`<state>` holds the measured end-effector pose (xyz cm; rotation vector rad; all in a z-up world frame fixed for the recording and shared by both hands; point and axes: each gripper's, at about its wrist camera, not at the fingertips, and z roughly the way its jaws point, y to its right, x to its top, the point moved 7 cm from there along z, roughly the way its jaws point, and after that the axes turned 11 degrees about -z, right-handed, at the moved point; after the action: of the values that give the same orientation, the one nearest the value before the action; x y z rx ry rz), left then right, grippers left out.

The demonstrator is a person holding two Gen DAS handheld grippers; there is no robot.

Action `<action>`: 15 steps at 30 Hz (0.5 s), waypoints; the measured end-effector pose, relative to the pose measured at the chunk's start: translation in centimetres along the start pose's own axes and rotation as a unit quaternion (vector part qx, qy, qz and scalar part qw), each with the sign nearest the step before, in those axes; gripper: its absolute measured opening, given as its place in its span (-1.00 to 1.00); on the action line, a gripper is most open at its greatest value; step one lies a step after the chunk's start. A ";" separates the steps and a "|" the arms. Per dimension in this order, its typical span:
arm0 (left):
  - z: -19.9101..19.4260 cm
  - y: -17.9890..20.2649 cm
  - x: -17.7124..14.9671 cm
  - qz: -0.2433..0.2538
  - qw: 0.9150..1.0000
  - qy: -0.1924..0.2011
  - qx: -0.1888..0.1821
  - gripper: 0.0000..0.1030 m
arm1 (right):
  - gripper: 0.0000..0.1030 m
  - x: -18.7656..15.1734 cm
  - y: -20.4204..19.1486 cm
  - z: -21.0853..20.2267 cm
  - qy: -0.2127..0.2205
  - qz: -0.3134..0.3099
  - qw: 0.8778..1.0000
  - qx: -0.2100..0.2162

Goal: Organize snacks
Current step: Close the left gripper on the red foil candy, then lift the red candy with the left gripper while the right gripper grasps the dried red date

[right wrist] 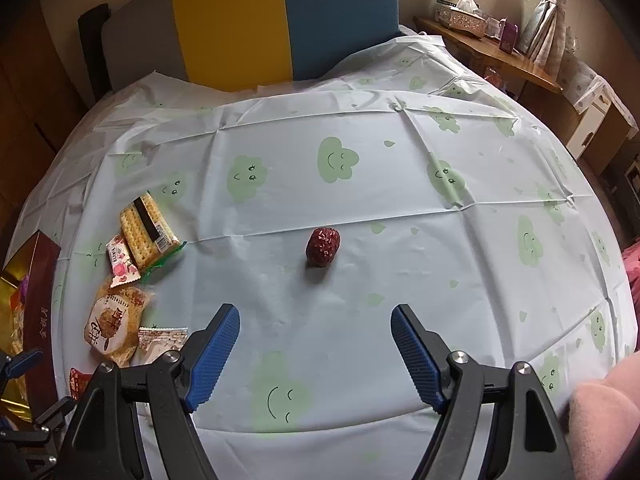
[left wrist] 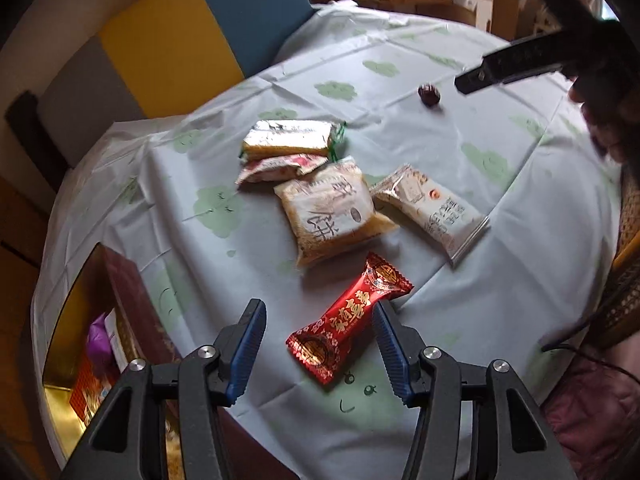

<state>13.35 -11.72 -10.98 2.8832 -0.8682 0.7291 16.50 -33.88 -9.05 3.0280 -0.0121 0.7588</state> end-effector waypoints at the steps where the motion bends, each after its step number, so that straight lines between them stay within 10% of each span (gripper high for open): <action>1: 0.6 0.3 0.0 0.007 1.000 -0.009 -0.010 0.09 | 0.54 0.0 0.0 0.0 0.000 0.000 1.000 0.001; 7: 2.6 1.4 -0.5 0.007 0.999 -0.029 -0.031 -0.20 | 0.52 1.0 3.5 -2.4 0.063 0.086 0.994 0.009; 9: 2.2 1.9 -0.8 -0.009 0.998 -0.028 -0.049 -0.55 | 0.52 0.5 6.5 -2.7 0.071 0.159 0.985 0.011; 15: 1.8 1.4 -1.5 -0.080 0.996 -0.003 -0.041 -0.55 | 0.25 -1.9 11.8 -2.1 0.070 0.317 0.944 0.050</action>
<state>12.27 -12.42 -13.45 2.8426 -0.6405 0.6535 13.73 -45.58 -7.90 3.0518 -1.0140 1.0225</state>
